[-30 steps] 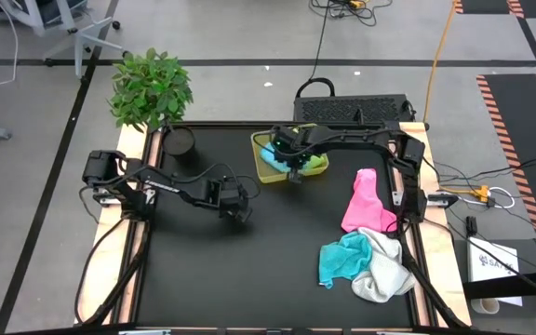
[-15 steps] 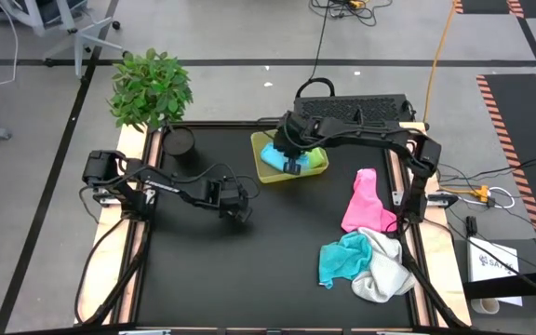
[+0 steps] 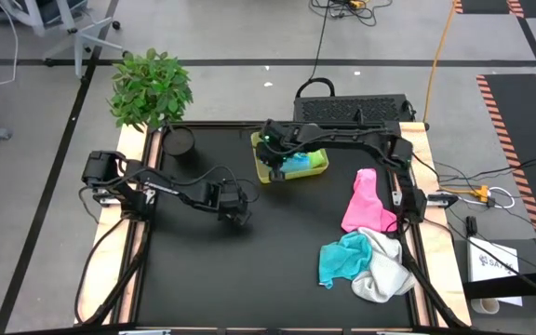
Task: Fold microfiber towels
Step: Put the left blue microfiber cloth into the bin
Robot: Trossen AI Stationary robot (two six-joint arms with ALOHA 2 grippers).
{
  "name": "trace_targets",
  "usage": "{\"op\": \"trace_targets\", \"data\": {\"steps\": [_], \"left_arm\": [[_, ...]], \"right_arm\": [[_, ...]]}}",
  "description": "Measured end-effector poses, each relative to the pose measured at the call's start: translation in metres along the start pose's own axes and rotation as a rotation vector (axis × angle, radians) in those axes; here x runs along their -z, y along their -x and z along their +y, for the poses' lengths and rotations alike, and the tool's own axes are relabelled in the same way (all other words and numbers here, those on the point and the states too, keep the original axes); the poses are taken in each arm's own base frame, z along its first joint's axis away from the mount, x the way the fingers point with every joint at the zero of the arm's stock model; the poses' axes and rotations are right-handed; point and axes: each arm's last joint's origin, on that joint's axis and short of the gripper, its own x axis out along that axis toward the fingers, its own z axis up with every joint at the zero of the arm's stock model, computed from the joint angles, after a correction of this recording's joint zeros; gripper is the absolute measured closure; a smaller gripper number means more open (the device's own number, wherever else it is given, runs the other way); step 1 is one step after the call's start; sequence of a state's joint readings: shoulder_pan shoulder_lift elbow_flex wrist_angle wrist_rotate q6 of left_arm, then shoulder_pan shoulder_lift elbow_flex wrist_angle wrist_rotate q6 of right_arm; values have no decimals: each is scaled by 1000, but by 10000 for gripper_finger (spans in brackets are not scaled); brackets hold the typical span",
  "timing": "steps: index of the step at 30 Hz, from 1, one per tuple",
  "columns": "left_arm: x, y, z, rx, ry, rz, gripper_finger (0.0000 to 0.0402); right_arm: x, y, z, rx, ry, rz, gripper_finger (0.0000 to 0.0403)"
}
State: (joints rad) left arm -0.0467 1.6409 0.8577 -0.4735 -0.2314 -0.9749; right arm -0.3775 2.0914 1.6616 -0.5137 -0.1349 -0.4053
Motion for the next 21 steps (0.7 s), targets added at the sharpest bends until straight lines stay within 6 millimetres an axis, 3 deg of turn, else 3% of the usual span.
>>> {"op": "trace_targets", "data": {"steps": [4,8,15,21], "left_arm": [[0,0,0,-1,3,4,366],[0,0,0,-3,9,3,366],[1,0,0,-2,20,1,366],[1,0,0,-5,21,-2,366]], "right_arm": [[-4,-17,-7,-17,-5,45,403],[5,-35,-11,-29,-2,110,403],[7,-29,-14,-12,3,133,403],[14,-21,-30,26,-37,161,403]]}}
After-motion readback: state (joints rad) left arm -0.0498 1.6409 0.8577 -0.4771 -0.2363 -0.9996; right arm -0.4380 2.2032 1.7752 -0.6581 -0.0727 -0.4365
